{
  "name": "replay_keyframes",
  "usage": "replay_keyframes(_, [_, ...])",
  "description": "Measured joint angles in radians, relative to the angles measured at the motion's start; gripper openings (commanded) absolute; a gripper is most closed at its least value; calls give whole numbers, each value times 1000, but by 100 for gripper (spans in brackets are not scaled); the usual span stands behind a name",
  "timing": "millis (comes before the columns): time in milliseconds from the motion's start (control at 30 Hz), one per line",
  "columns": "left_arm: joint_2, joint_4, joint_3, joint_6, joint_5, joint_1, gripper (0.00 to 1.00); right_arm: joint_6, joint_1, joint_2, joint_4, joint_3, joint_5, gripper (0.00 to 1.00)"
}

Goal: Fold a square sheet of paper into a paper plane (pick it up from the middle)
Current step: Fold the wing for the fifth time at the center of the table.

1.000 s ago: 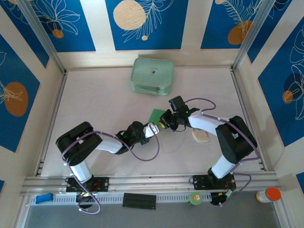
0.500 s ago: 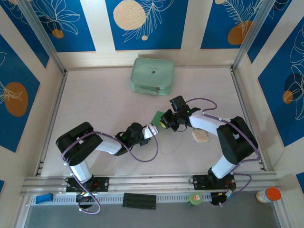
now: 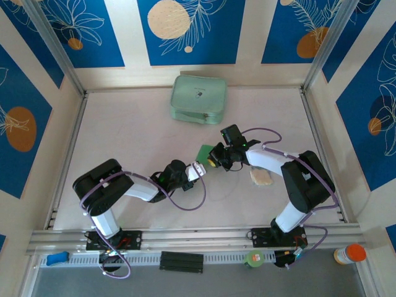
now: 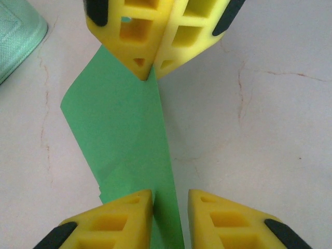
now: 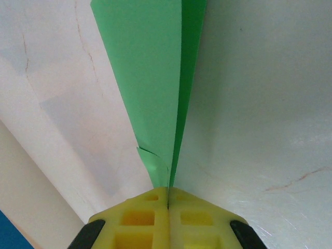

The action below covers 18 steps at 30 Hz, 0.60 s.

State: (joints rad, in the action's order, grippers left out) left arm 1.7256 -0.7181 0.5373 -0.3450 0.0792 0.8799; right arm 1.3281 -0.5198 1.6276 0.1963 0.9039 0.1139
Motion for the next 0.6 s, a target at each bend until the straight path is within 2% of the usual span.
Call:
replay_keyframes(400, [0, 4, 0, 39, 0, 0, 15, -6, -5, 32, 8, 26, 18, 3])
replay_keyframes(500, [0, 5, 0, 57, -4, -1, 12, -12, -6, 32, 9, 26, 19, 9])
replay_keyframes(600, [10, 5, 0, 74, -12, -6, 11, -19, -6, 32, 14, 26, 21, 19])
